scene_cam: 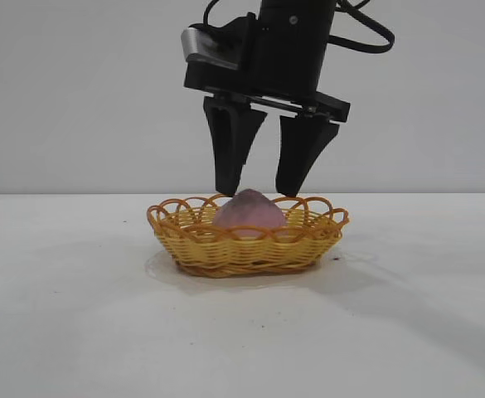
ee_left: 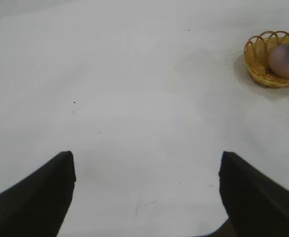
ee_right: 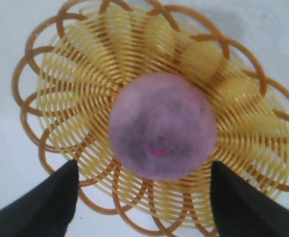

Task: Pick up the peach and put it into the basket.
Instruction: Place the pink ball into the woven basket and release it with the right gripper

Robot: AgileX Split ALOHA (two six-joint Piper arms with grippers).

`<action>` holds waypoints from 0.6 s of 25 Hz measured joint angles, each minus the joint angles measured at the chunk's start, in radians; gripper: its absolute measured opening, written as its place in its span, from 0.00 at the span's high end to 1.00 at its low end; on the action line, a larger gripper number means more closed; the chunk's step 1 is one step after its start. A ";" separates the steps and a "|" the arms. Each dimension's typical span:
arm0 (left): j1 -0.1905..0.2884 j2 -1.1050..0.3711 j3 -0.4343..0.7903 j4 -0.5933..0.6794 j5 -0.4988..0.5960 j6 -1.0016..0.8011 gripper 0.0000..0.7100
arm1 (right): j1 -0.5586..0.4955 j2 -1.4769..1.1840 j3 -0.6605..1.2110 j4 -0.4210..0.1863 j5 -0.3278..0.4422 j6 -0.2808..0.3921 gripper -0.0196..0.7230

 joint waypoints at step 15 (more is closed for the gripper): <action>0.000 0.000 0.000 0.000 0.000 0.000 0.25 | -0.235 -0.085 0.000 -0.090 0.014 0.048 0.29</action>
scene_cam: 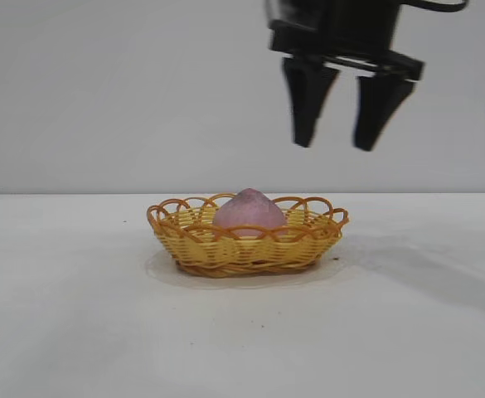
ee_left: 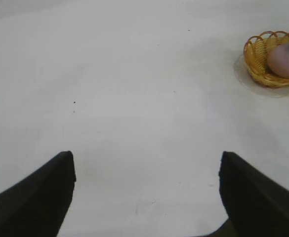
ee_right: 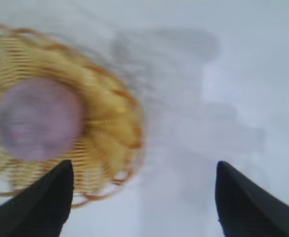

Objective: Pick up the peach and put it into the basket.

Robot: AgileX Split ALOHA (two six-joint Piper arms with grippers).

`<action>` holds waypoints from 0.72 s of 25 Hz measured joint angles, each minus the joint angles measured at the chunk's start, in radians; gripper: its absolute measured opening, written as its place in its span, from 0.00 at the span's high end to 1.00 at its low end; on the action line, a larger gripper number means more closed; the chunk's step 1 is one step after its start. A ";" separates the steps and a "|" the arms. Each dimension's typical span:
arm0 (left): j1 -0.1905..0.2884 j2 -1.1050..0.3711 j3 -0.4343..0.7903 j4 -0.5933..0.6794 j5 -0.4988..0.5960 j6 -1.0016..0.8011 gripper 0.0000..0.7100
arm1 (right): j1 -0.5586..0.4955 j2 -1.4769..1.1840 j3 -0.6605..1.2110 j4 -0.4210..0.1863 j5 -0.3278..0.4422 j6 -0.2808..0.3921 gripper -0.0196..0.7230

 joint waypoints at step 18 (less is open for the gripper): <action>0.000 0.000 0.000 0.000 0.000 0.000 0.25 | -0.343 -0.004 0.000 -0.019 0.144 0.058 0.29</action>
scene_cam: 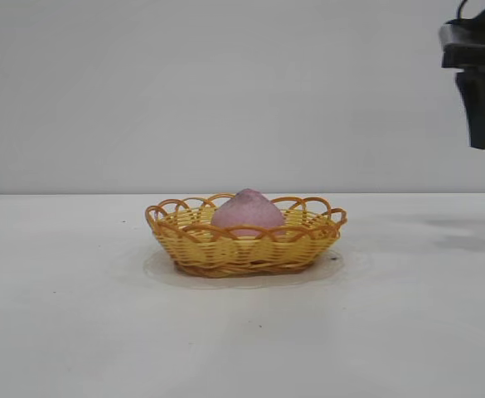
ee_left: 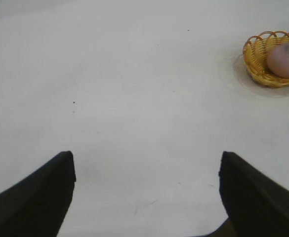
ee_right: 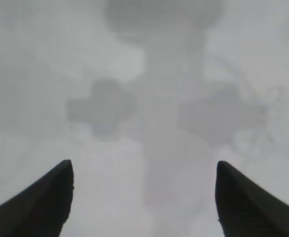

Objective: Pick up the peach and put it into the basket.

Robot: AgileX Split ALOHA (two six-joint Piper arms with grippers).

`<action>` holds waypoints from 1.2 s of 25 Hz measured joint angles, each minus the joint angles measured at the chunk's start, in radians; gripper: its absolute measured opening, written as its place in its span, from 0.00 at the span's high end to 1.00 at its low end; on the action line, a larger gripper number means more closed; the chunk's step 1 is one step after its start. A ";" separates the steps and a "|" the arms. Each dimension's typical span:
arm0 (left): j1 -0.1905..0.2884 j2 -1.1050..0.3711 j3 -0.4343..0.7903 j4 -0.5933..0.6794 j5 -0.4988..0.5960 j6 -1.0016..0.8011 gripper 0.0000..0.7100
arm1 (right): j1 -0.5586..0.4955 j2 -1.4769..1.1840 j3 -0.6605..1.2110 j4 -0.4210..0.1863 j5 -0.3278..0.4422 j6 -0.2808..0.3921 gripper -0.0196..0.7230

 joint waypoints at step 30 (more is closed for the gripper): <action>0.000 0.000 0.000 0.000 0.000 0.002 0.25 | 0.000 -1.237 0.868 -0.004 -0.063 0.050 0.29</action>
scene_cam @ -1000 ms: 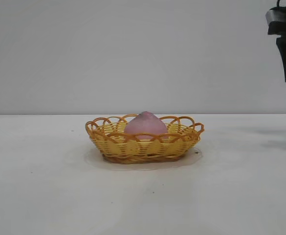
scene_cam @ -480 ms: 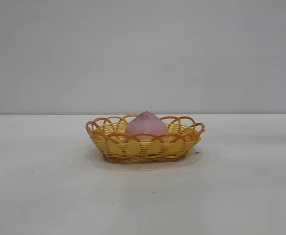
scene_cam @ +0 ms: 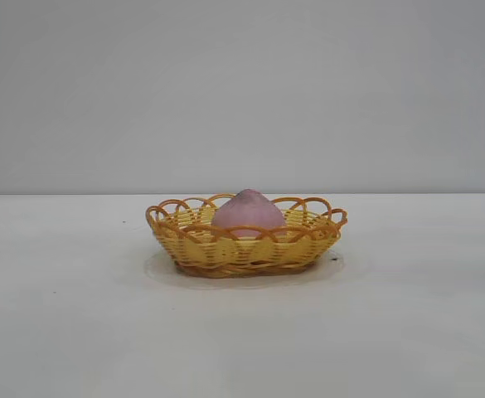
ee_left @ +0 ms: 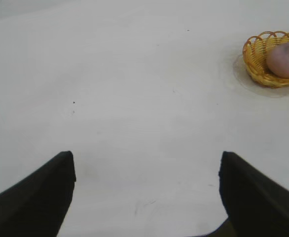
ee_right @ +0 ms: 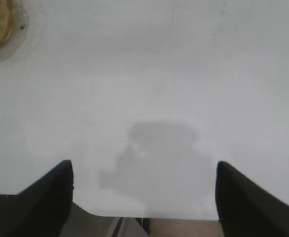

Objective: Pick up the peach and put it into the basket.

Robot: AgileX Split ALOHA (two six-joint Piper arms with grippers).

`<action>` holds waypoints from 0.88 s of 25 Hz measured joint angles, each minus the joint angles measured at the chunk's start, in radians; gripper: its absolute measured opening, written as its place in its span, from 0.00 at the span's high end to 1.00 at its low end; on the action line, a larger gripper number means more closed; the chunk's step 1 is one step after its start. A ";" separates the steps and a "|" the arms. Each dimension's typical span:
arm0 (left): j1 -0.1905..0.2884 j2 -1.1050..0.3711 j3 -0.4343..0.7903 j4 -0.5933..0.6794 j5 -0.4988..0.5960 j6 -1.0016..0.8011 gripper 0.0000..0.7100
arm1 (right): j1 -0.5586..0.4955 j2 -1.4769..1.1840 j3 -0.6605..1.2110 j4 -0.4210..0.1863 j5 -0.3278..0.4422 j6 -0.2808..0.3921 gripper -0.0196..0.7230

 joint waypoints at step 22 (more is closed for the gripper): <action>0.000 0.000 0.000 0.000 0.000 0.000 0.25 | 0.000 -0.689 0.249 0.000 -0.016 0.002 0.29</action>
